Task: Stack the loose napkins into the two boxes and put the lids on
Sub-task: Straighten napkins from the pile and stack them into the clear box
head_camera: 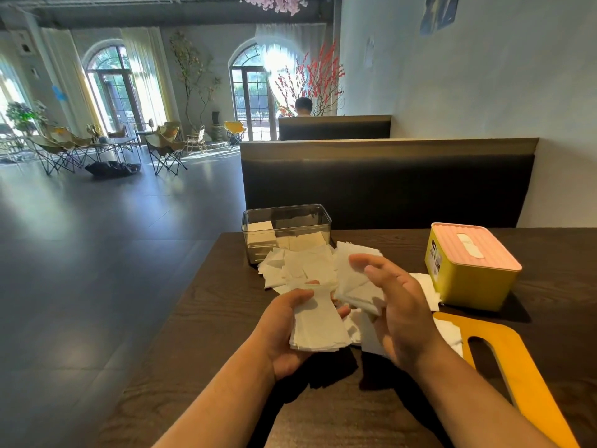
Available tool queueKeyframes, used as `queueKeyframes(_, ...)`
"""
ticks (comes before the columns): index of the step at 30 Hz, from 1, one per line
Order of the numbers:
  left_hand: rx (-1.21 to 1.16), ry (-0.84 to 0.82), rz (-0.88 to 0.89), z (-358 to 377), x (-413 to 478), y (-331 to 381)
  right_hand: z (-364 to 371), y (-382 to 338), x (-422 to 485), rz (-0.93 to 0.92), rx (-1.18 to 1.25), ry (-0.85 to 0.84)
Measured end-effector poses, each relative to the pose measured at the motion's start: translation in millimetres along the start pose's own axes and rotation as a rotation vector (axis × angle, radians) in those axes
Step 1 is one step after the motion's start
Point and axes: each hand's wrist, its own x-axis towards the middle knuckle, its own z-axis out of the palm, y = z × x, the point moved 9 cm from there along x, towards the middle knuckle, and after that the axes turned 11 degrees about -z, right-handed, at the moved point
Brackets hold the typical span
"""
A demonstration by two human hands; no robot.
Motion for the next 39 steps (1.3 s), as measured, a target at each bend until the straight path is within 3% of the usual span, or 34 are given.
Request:
queueKeyframes(2,0.018,0.004,0.027,0.6,0.1,2.0,19.0,6.7,-6.1,0.062,-0.021,-0.132)
queueKeyframes(5,-0.027,-0.017,0.059,1.4,0.9,3.5,31.0,15.9,-9.2,-0.012,-0.362,-0.276)
queueKeyframes(10,-0.034,-0.066,0.085,7.5,-5.5,5.2,34.5,19.2,-10.6,-0.103,-0.727,-0.356)
queueKeyframes(13,-0.03,-0.094,0.093,12.3,-8.6,7.3,36.9,28.2,-12.6,-0.061,-0.896,-0.426)
queueKeyframes(16,-0.013,-0.121,0.067,14.5,-7.8,4.7,42.1,42.5,-20.4,0.084,-0.758,-0.448)
queueKeyframes(21,0.166,-0.093,0.043,10.8,-4.7,-1.7,55.3,45.2,-28.1,0.131,-0.512,-0.46)
queueKeyframes(28,0.508,-0.148,0.088,11.8,-9.5,3.1,31.9,19.3,-8.5,-0.075,-0.675,-0.412)
queueKeyframes(34,0.727,-0.138,0.079,3.0,-8.6,1.7,29.3,28.3,-12.4,0.016,-0.669,-0.572)
queueKeyframes(39,0.991,0.002,0.158,2.0,-19.2,17.9,21.2,25.8,-5.5,-0.007,-0.654,-0.501)
